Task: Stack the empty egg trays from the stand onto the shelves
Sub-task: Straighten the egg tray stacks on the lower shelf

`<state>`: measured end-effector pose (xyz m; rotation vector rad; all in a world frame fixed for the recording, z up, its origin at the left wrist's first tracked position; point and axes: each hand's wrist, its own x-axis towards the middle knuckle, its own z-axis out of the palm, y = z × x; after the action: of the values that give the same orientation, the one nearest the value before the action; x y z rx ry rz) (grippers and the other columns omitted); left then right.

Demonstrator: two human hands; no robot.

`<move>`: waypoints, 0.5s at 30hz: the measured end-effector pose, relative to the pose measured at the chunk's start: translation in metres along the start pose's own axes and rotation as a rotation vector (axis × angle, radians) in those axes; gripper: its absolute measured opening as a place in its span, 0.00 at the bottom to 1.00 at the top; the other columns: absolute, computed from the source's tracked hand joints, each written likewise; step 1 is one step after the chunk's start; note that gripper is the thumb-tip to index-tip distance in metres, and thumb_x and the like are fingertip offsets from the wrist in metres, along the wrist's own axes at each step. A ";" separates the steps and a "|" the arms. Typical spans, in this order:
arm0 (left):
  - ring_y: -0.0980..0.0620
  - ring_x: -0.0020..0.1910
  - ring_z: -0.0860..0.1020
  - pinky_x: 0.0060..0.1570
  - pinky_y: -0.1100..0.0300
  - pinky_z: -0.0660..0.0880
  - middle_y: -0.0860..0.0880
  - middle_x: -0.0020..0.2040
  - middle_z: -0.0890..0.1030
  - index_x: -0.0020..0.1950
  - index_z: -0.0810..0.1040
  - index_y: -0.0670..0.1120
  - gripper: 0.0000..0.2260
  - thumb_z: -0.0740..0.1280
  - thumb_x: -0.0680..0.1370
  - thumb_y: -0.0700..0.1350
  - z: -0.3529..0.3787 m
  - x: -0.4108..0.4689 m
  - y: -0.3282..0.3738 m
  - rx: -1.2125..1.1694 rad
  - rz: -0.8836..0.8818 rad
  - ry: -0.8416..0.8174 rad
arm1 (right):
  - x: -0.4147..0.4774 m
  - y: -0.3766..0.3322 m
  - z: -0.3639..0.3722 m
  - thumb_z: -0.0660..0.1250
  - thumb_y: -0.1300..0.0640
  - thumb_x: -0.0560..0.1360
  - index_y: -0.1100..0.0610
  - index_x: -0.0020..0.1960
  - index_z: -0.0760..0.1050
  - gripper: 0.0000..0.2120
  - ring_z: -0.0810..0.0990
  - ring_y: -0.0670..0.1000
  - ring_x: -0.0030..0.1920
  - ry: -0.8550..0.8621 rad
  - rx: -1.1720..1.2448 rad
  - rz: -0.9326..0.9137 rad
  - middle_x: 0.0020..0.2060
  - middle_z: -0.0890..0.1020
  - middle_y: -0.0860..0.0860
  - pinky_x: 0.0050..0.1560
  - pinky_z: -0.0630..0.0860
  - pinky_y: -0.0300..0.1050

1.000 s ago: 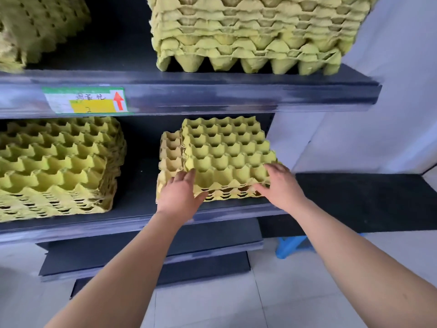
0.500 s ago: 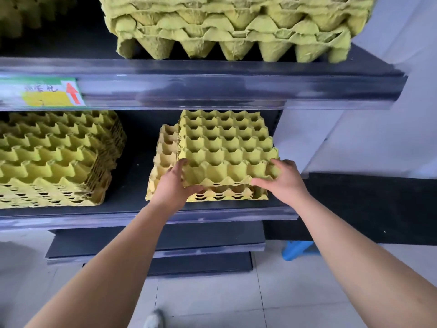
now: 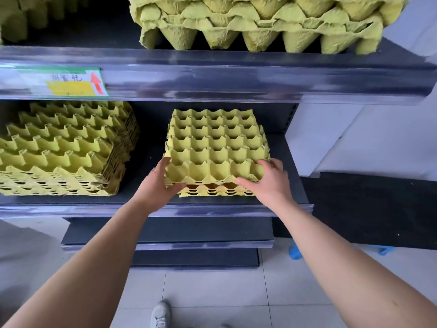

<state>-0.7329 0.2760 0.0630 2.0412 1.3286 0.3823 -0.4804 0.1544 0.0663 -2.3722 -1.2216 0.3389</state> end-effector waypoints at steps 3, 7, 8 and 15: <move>0.44 0.65 0.71 0.62 0.53 0.68 0.44 0.71 0.67 0.78 0.52 0.50 0.40 0.72 0.74 0.52 0.004 0.004 -0.005 -0.007 0.006 -0.012 | 0.003 0.002 -0.001 0.66 0.28 0.63 0.52 0.70 0.66 0.43 0.70 0.60 0.62 -0.030 -0.072 -0.018 0.68 0.65 0.54 0.62 0.71 0.56; 0.46 0.64 0.73 0.64 0.49 0.71 0.46 0.69 0.69 0.78 0.53 0.52 0.39 0.72 0.73 0.55 -0.001 0.006 -0.008 -0.084 0.046 0.046 | 0.004 -0.003 -0.007 0.67 0.27 0.62 0.52 0.68 0.69 0.43 0.73 0.59 0.60 0.036 -0.083 -0.062 0.64 0.69 0.54 0.60 0.73 0.54; 0.47 0.63 0.74 0.63 0.47 0.72 0.47 0.67 0.71 0.77 0.53 0.54 0.39 0.71 0.72 0.57 -0.004 0.006 -0.010 -0.116 0.051 0.059 | 0.004 -0.005 -0.007 0.67 0.27 0.62 0.52 0.68 0.70 0.42 0.74 0.58 0.59 0.057 -0.091 -0.072 0.64 0.70 0.54 0.59 0.73 0.53; 0.43 0.71 0.65 0.67 0.52 0.63 0.41 0.75 0.60 0.79 0.46 0.46 0.39 0.67 0.77 0.51 0.007 0.006 -0.022 0.034 -0.050 -0.109 | -0.002 0.000 0.012 0.67 0.30 0.65 0.53 0.69 0.68 0.40 0.74 0.58 0.58 -0.037 -0.162 -0.077 0.64 0.68 0.53 0.59 0.73 0.53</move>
<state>-0.7415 0.2845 0.0421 2.0225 1.3255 0.2236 -0.4868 0.1562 0.0556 -2.4560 -1.4012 0.2695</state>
